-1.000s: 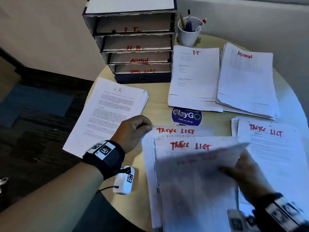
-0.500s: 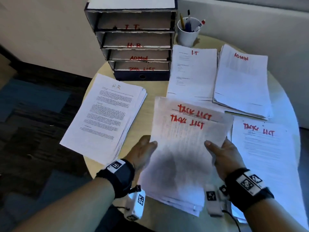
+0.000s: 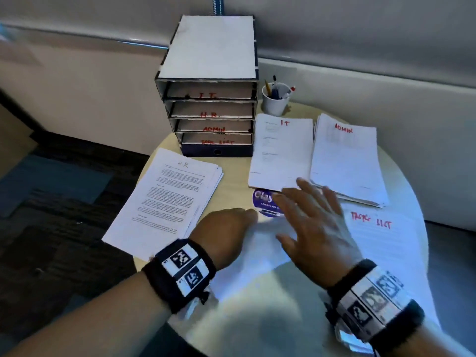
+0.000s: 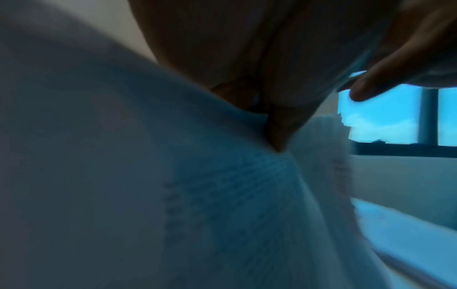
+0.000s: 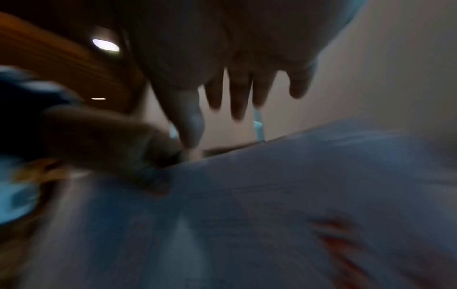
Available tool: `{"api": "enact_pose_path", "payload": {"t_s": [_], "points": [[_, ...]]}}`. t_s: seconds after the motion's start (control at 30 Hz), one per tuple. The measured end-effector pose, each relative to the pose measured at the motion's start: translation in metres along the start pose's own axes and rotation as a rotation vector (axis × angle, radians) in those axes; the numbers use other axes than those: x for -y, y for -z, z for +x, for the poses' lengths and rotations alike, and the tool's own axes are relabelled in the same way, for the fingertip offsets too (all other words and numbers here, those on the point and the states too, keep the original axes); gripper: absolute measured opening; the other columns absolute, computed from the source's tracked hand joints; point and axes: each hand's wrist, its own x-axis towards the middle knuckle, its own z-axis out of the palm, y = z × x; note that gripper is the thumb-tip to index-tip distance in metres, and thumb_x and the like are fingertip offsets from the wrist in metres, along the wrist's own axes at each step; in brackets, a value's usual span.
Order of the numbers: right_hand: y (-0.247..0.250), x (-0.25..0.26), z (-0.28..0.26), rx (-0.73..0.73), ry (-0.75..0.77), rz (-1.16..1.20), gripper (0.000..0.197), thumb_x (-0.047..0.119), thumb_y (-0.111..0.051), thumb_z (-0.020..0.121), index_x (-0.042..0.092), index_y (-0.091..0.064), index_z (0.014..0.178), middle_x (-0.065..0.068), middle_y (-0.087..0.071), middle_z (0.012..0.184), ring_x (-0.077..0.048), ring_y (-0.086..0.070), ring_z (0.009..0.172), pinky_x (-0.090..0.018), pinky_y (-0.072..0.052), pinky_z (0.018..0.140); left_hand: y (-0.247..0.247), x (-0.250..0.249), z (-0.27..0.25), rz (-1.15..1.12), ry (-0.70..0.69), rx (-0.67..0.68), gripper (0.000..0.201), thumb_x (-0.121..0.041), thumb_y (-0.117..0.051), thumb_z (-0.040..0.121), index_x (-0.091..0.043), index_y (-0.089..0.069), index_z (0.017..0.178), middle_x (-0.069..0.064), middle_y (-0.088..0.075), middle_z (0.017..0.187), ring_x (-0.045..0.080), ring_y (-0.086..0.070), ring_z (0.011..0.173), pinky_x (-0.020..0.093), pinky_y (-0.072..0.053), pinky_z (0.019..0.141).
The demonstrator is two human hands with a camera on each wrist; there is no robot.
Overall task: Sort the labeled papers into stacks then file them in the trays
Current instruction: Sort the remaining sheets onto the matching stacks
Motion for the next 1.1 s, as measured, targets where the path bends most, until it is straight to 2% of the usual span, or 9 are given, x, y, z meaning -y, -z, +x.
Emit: {"api": "enact_pose_path", "payload": {"t_s": [0.17, 0.3, 0.37, 0.47, 0.57, 0.77, 0.87, 1.0, 1.1], "points": [[0.024, 0.006, 0.016, 0.424, -0.154, -0.003, 0.01, 0.029, -0.054, 0.087, 0.019, -0.059, 0.087, -0.003, -0.068, 0.091, -0.027, -0.064, 0.09, -0.034, -0.047, 0.072, 0.07, -0.012, 0.003, 0.078, -0.206, -0.167, 0.006, -0.025, -0.049, 0.085, -0.025, -0.055, 0.085, -0.002, -0.064, 0.085, 0.024, -0.061, 0.082, 0.032, -0.03, 0.066], [0.045, -0.035, -0.004, 0.142, -0.495, 0.442, 0.017, 0.026, -0.07, 0.076, 0.022, -0.058, 0.064, 0.006, -0.053, 0.055, -0.012, -0.052, 0.057, -0.033, -0.043, 0.059, 0.074, 0.048, -0.015, -0.077, 0.301, -0.558, 0.05, -0.029, -0.075, 0.077, -0.026, -0.057, 0.124, 0.006, -0.063, 0.119, 0.031, -0.058, 0.112, 0.042, -0.048, 0.089], [0.055, -0.045, -0.012, 0.013, -0.582, 0.662, 0.013, 0.027, -0.072, 0.074, 0.027, -0.06, 0.068, 0.01, -0.056, 0.056, -0.01, -0.05, 0.055, -0.032, -0.042, 0.058, 0.066, 0.054, -0.024, -0.647, 0.585, -0.473, 0.085, -0.034, -0.085, 0.072, -0.024, -0.041, 0.144, 0.008, -0.051, 0.139, 0.026, -0.05, 0.125, 0.048, -0.043, 0.105], [0.066, -0.038, -0.013, -0.155, -0.61, 0.938, 0.018, 0.033, -0.069, 0.072, 0.023, -0.068, 0.087, 0.0, -0.074, 0.082, -0.03, -0.069, 0.08, -0.049, -0.056, 0.073, 0.055, 0.027, -0.023, -1.424, 0.43, -0.171, 0.071, -0.031, -0.078, 0.075, -0.017, -0.05, 0.139, 0.006, -0.062, 0.135, 0.025, -0.059, 0.122, 0.053, -0.042, 0.109], [0.064, -0.027, -0.012, -0.283, -0.636, 0.968, 0.014, 0.028, -0.074, 0.074, 0.019, -0.072, 0.085, 0.006, -0.077, 0.083, -0.012, -0.071, 0.082, -0.039, -0.057, 0.078, 0.066, -0.009, -0.01, -1.27, 0.265, -0.32, 0.041, -0.024, -0.073, 0.08, -0.009, -0.065, 0.116, 0.003, -0.075, 0.108, 0.024, -0.071, 0.103, 0.039, -0.058, 0.088], [0.045, -0.005, -0.025, -0.501, -0.726, 0.953, 0.005, 0.011, -0.074, 0.083, 0.014, -0.073, 0.087, 0.02, -0.074, 0.079, 0.001, -0.069, 0.077, -0.016, -0.052, 0.067, 0.054, -0.022, -0.01, -0.968, 0.161, -0.547, 0.022, -0.01, -0.073, 0.087, -0.013, -0.062, 0.106, -0.012, -0.068, 0.092, -0.015, -0.061, 0.079, 0.002, -0.044, 0.064], [0.029, 0.001, -0.033, -0.41, -0.784, 0.913, 0.013, 0.017, -0.078, 0.079, 0.011, -0.074, 0.09, 0.008, -0.076, 0.081, -0.008, -0.071, 0.077, -0.029, -0.055, 0.069, 0.033, -0.008, -0.013, -1.03, 0.229, -0.504, 0.036, -0.01, -0.08, 0.08, -0.008, -0.065, 0.112, -0.005, -0.073, 0.1, -0.004, -0.068, 0.09, 0.007, -0.049, 0.076], [0.012, 0.009, -0.035, -0.33, -0.811, 0.936, 0.022, 0.004, -0.079, 0.075, 0.022, -0.074, 0.088, 0.006, -0.075, 0.08, -0.016, -0.07, 0.078, -0.034, -0.056, 0.076, 0.011, 0.006, -0.013, -1.081, 0.353, -0.396, 0.042, -0.022, -0.084, 0.073, -0.029, -0.064, 0.11, -0.007, -0.073, 0.103, 0.009, -0.069, 0.1, 0.039, -0.056, 0.093], [0.005, 0.015, -0.029, -0.306, -0.803, 0.881, 0.029, 0.004, -0.079, 0.073, 0.028, -0.071, 0.087, 0.0, -0.072, 0.079, -0.026, -0.066, 0.077, -0.042, -0.054, 0.076, 0.005, 0.008, -0.007, -1.12, 0.367, -0.413, 0.038, -0.018, -0.083, 0.07, -0.033, -0.064, 0.1, -0.008, -0.073, 0.097, 0.007, -0.069, 0.095, 0.034, -0.056, 0.089]]}}
